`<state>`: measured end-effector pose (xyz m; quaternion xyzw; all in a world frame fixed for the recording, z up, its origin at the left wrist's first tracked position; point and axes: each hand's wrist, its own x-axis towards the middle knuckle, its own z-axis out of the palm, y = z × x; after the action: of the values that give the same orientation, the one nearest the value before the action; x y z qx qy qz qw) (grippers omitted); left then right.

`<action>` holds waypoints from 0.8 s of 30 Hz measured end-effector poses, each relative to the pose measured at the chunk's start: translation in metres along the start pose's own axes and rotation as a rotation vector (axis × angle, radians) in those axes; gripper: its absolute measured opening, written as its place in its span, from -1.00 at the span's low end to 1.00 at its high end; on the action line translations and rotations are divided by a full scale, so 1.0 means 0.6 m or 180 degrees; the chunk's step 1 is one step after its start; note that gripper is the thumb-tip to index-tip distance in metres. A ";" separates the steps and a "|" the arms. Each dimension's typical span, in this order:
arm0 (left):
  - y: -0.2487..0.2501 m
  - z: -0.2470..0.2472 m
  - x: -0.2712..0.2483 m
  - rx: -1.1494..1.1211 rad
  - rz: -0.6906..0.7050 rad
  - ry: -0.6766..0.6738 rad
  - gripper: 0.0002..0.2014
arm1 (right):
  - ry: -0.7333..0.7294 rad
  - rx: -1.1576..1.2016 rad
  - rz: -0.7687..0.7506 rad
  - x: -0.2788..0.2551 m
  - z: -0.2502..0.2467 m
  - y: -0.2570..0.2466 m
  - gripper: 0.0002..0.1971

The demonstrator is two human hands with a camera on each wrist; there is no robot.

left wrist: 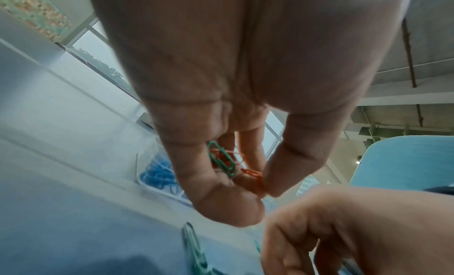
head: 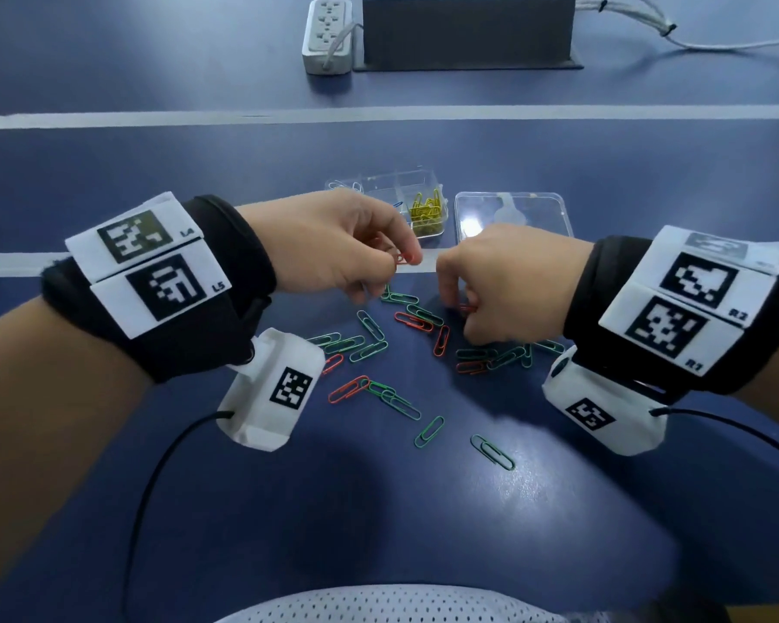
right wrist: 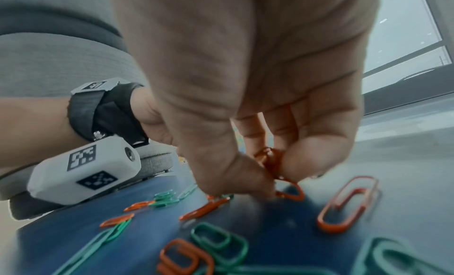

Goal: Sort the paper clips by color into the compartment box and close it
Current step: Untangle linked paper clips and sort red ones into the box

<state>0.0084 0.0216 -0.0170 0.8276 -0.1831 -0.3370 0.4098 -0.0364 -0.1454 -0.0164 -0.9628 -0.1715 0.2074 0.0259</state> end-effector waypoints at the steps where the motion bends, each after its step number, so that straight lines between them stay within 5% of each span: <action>1: 0.002 -0.005 0.003 0.0032 0.0030 0.0030 -0.73 | -0.0022 0.0030 0.0022 0.002 -0.003 0.002 -0.81; 7: 0.021 -0.044 0.028 0.0374 0.0160 0.0379 -0.72 | 0.0122 0.0448 0.0172 0.029 -0.057 0.018 -0.91; 14: 0.043 -0.072 0.068 0.0397 0.0067 0.0737 -0.57 | 0.0448 0.1764 0.0349 0.100 -0.119 0.049 -0.82; 24: 0.037 -0.083 0.100 0.0751 0.0245 0.1129 -0.56 | 0.0496 0.1995 0.0741 0.146 -0.122 0.068 -0.79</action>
<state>0.0855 0.0013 -0.0018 0.9086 -0.1778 -0.1465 0.3484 0.0813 -0.1525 0.0112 -0.9341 0.0140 0.1774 0.3096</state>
